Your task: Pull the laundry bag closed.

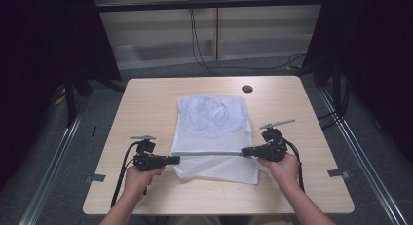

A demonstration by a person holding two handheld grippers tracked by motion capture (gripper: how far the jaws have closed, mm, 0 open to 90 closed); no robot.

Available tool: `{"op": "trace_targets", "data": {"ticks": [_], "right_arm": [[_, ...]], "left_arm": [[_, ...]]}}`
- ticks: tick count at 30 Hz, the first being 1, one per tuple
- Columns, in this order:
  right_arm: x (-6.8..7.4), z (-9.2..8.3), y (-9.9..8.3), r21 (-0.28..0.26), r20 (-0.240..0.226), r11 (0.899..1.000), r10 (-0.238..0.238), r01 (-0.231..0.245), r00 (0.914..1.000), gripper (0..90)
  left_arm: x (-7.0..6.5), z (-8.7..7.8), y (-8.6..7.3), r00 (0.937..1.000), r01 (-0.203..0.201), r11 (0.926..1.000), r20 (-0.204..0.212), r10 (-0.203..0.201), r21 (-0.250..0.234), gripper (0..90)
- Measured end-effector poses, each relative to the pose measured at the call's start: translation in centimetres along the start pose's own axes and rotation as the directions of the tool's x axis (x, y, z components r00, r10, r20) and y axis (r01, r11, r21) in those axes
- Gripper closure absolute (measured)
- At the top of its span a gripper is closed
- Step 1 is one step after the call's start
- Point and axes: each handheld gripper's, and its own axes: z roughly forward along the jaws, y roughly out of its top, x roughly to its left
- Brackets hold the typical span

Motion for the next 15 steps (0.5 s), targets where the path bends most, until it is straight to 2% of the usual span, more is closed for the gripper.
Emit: {"op": "trace_targets", "data": {"ticks": [15], "right_arm": [[-0.35,-0.41,-0.23,0.003,0.008,1.0,0.002,-0.002,1.0,86.9]], "left_arm": [[0.01,-0.09,0.01,1.0,0.003,1.0,0.0,-0.003,-0.005,87.4]]}}
